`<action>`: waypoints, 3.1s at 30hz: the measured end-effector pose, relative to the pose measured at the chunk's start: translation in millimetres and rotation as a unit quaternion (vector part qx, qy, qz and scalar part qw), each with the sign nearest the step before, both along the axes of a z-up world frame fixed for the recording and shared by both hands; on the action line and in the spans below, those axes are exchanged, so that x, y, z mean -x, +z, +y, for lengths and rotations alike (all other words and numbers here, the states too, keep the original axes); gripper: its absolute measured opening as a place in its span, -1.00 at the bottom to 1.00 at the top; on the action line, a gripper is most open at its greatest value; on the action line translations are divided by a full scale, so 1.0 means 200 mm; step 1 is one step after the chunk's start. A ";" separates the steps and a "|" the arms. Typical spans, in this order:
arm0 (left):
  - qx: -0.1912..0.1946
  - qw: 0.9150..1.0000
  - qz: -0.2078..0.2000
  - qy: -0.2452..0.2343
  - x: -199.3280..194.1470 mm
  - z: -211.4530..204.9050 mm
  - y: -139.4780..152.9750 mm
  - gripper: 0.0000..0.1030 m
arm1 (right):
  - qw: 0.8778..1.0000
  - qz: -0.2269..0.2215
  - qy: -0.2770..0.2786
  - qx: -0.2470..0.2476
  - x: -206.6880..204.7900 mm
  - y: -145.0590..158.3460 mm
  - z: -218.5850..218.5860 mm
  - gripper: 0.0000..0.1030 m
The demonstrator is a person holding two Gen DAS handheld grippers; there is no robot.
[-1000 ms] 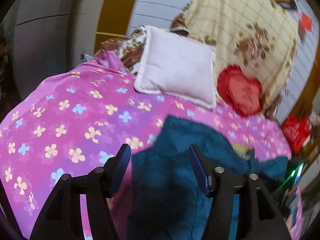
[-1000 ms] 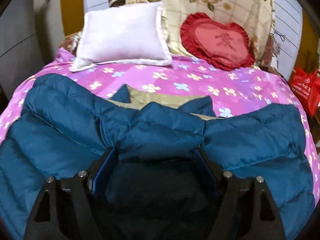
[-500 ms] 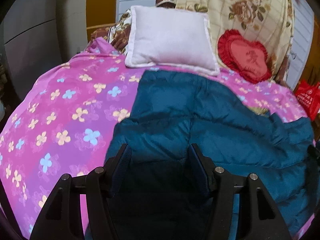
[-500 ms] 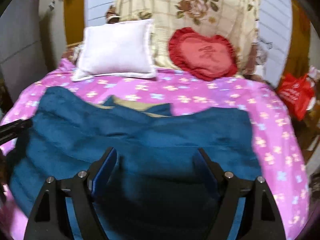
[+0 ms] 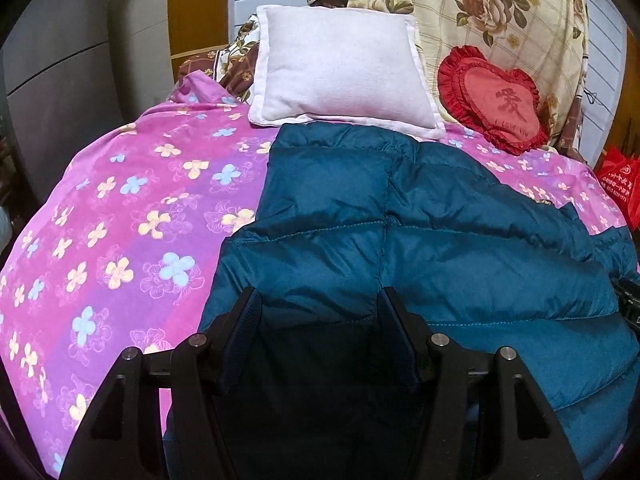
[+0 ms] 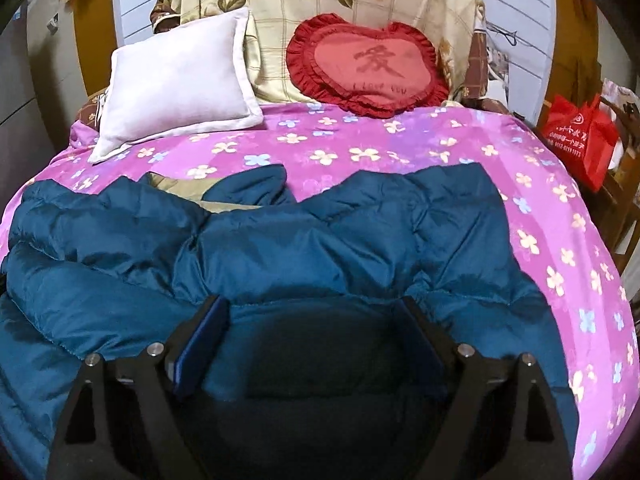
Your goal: Fold large clothes
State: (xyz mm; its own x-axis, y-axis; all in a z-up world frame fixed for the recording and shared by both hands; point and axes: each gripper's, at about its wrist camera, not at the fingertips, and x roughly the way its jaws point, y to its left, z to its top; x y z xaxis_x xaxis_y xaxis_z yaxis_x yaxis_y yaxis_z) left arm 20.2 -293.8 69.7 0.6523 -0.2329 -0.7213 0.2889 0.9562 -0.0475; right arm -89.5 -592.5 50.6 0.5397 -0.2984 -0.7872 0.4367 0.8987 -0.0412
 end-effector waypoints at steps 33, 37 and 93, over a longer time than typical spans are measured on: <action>-0.014 1.000 -0.014 0.002 0.00 -0.01 -0.02 -0.15 | 0.998 -0.037 0.051 0.023 0.35 0.21 0.24 0.83; -0.017 1.000 -0.018 0.003 0.00 0.00 -0.02 -0.15 | 0.998 -0.033 0.027 0.051 0.44 0.22 0.16 0.83; -0.019 1.000 -0.009 0.018 0.22 0.24 0.07 -0.14 | 1.000 -0.027 -0.011 0.001 0.68 0.32 0.05 0.99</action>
State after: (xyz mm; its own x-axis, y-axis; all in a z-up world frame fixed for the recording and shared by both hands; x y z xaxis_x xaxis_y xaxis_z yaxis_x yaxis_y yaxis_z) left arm -23.6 -244.8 84.5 0.6723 -0.1812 -0.7177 0.2543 0.9671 -0.0060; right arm -224.6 -581.7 115.3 0.5745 -0.3119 -0.7568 0.4572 0.8892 -0.0194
